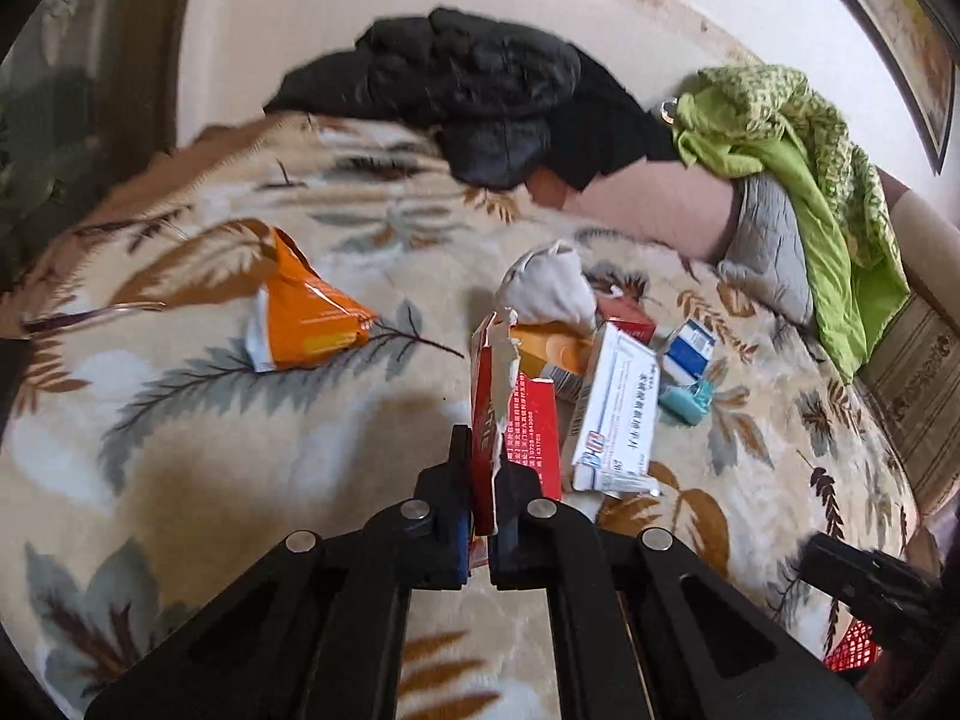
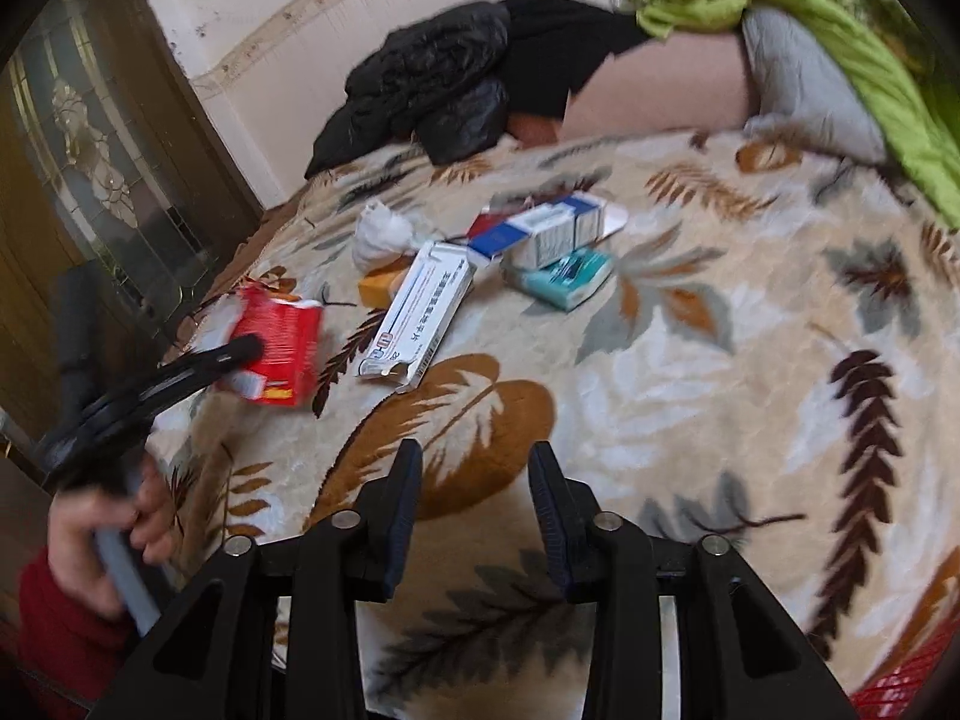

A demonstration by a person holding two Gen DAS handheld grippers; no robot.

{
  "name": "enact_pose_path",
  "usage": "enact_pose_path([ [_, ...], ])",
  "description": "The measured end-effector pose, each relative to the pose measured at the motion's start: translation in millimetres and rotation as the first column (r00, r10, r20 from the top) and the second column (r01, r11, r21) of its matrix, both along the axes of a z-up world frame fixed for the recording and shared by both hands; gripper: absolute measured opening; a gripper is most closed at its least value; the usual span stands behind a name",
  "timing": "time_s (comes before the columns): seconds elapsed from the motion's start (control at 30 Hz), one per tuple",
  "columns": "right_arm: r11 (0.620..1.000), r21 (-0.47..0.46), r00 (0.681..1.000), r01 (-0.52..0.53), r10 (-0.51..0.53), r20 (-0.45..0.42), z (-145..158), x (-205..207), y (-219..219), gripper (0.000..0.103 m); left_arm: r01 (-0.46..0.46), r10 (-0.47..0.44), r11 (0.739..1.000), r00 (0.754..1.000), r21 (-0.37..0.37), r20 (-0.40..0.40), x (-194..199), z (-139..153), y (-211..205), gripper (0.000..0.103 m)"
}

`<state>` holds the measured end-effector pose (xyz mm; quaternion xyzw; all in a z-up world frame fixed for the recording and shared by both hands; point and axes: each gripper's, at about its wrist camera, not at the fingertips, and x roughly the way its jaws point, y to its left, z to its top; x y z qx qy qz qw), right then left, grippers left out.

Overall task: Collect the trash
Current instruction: 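Grasp the red cardboard box with the left tool, then grasp the white medicine box with the right tool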

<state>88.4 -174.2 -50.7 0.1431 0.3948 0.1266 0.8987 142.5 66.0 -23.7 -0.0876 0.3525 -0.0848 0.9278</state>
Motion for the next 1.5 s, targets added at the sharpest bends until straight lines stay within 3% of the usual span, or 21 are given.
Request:
enact_pose_path([
  [0.1,1.000,-0.002,1.000,-0.010,0.010,0.002,4,24,13,0.048,-0.014,0.011,0.998,0.999,0.065,0.045,-4,5,-7,0.003],
  [0.17,1.000,0.009,1.000,-0.005,0.005,-0.004,4,43,23,0.053,-0.023,0.019,0.998,0.998,0.061,0.057,-4,7,-4,0.003],
  [0.37,0.998,0.060,0.998,0.023,-0.018,-0.066,-12,97,48,0.054,-0.038,0.035,0.998,0.997,0.054,0.063,2,6,7,0.003],
  [0.57,0.997,0.034,0.993,0.067,-0.063,-0.104,-36,140,61,0.054,-0.041,0.038,0.998,0.997,0.052,0.061,1,4,14,0.003],
  [0.63,0.995,0.079,0.994,0.062,-0.054,-0.092,-38,144,61,0.055,-0.039,0.036,0.998,0.998,0.051,0.056,2,3,14,0.003],
  [0.7,0.997,0.066,0.997,0.040,-0.036,-0.069,-34,141,65,0.044,-0.040,0.038,0.998,0.998,0.048,0.054,2,2,13,0.003],
  [0.77,0.998,0.055,0.999,0.025,-0.023,-0.032,-27,136,67,0.026,-0.037,0.034,0.998,0.998,0.042,0.054,3,2,13,0.003],
  [0.83,0.998,0.067,1.000,0.013,-0.013,-0.005,-19,126,64,0.022,-0.028,0.026,0.999,0.998,0.032,0.048,4,1,10,0.003],
  [1.0,0.998,0.055,0.999,-0.008,0.006,0.035,-7,99,56,0.018,0.012,-0.015,0.999,0.998,0.047,0.062,0,3,-9,0.003],
  [1.23,0.998,-0.026,0.985,0.054,-0.049,0.165,23,37,31,0.014,0.053,-0.059,0.997,0.993,0.065,0.100,-13,10,-31,0.003],
  [1.5,0.993,0.030,0.981,0.115,-0.118,0.151,22,-1,-8,0.014,0.063,-0.080,0.991,0.987,0.121,0.140,-26,14,-54,0.003],
])
